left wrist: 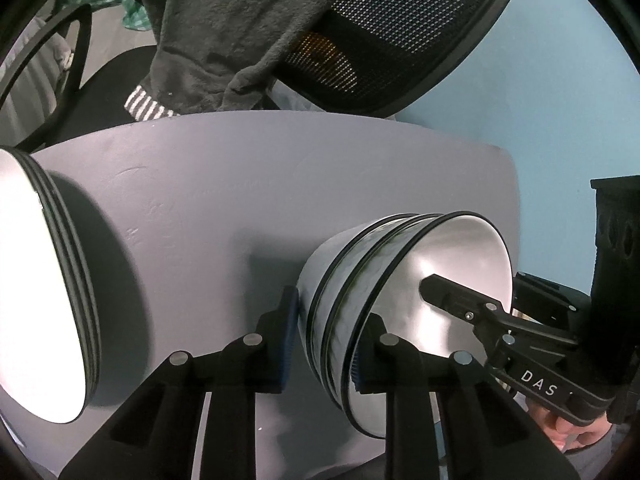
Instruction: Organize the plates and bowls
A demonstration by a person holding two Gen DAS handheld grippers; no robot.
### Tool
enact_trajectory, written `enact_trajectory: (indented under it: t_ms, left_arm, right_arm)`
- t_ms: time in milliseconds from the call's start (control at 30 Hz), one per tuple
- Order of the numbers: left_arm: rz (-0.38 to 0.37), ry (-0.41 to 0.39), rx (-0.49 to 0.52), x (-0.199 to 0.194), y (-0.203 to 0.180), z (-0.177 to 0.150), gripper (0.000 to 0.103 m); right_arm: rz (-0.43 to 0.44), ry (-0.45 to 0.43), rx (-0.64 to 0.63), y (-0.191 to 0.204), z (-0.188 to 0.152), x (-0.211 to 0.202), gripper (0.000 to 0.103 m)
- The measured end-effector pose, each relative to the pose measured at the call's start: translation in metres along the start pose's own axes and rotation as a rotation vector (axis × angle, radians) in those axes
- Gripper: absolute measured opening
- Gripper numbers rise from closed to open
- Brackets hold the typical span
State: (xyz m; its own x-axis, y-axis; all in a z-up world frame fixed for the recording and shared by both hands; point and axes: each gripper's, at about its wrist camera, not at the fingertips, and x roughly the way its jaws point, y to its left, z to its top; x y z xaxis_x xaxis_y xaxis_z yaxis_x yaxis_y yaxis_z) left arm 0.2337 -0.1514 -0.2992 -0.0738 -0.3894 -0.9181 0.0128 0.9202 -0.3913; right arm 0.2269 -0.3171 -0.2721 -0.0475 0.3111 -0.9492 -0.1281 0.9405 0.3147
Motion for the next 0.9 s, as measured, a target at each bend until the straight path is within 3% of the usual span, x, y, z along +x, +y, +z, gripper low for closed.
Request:
enact_trajectory:
  t_ms: [367, 900]
  left_arm:
    - [0.067, 0.000, -0.054, -0.012, 0.024, -0.033, 0.021]
    - [0.058, -0.024, -0.248, -0.037, 0.101, -0.112, 0.019]
  right_arm:
    - [0.038, 0.020, -0.012, 0.025, -0.018, 0.011, 0.022]
    - [0.059, 0.080, -0.156, 0.101, -0.039, 0.040, 0.021]
